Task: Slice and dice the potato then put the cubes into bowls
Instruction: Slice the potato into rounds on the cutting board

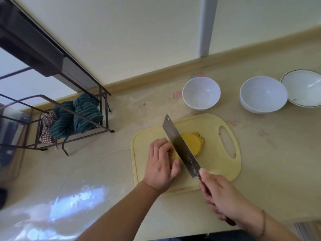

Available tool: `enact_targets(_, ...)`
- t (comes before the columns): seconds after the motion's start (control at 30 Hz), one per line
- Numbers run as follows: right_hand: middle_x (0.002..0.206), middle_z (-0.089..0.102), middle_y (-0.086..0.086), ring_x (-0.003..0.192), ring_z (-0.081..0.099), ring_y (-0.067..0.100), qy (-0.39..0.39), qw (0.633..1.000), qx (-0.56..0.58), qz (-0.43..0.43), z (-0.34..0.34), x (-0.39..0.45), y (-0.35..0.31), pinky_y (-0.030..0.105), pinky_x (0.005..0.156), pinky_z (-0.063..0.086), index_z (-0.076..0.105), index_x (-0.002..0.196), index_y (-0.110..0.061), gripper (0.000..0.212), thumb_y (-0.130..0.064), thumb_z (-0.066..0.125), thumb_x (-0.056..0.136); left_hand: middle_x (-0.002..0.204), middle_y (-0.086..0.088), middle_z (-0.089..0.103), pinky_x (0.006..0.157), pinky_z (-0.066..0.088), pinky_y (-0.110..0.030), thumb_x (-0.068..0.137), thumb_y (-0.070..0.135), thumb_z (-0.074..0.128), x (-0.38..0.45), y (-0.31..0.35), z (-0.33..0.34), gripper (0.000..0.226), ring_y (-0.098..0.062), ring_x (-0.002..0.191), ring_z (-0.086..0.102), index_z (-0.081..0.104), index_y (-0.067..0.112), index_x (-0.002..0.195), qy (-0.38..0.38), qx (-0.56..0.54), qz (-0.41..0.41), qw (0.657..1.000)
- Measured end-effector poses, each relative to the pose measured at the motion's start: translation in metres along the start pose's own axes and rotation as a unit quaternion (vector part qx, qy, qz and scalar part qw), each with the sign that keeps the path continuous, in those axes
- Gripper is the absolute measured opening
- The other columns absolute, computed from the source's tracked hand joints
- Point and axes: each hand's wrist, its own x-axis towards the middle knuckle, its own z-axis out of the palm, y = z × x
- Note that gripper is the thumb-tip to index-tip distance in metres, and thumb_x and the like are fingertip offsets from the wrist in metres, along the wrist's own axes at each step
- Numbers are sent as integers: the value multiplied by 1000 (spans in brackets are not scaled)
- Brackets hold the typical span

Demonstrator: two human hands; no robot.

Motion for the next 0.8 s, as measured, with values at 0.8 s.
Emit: enact_targets(0.8,45,33,-5,33,30,6,72,984,-145,-79,11,-3,-2,14,35,24,41,68,-15,58,-70,26,78,122,-5,41,100,41,-36,107,44,36,-5,0,-1,35,-28,112,43,45,12,115,-3,-19,-15,1000)
